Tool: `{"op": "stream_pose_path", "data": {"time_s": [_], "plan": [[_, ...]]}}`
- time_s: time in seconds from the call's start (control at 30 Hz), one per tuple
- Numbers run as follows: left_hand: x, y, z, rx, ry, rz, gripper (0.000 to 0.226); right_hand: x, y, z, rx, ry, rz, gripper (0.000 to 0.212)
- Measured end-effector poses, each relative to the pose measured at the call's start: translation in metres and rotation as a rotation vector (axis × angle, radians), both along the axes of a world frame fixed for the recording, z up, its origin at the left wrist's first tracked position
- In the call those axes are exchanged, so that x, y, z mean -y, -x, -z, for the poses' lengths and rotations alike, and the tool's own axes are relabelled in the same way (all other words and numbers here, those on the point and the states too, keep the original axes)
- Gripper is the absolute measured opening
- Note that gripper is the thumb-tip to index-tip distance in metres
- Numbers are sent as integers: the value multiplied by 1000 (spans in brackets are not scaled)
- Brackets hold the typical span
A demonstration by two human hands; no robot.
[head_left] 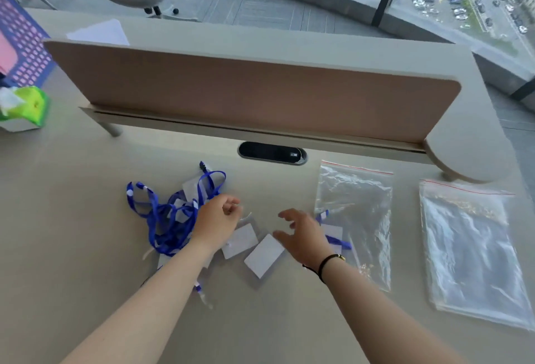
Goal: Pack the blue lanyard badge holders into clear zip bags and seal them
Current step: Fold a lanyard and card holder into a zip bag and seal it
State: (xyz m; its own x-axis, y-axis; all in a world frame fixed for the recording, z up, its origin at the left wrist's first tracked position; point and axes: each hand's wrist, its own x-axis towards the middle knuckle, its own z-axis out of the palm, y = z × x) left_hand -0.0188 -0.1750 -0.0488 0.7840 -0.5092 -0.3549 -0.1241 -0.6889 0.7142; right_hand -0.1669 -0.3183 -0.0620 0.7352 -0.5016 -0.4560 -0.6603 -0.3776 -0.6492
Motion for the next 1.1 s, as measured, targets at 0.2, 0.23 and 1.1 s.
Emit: {"op": "stream_pose_path", "data": {"time_s": [0.2, 0.23, 1.1], "plan": [[-87, -17, 12, -13, -15, -85, 12, -57, -43, 10, -89, 40, -50, 50], [-98, -19, 16, -24, -12, -99, 11, -63, -52, 14, -105, 63, -63, 51], [-143, -3, 63, -31, -354, 113, 13, -126, -80, 7, -91, -248, 319, 23]]}}
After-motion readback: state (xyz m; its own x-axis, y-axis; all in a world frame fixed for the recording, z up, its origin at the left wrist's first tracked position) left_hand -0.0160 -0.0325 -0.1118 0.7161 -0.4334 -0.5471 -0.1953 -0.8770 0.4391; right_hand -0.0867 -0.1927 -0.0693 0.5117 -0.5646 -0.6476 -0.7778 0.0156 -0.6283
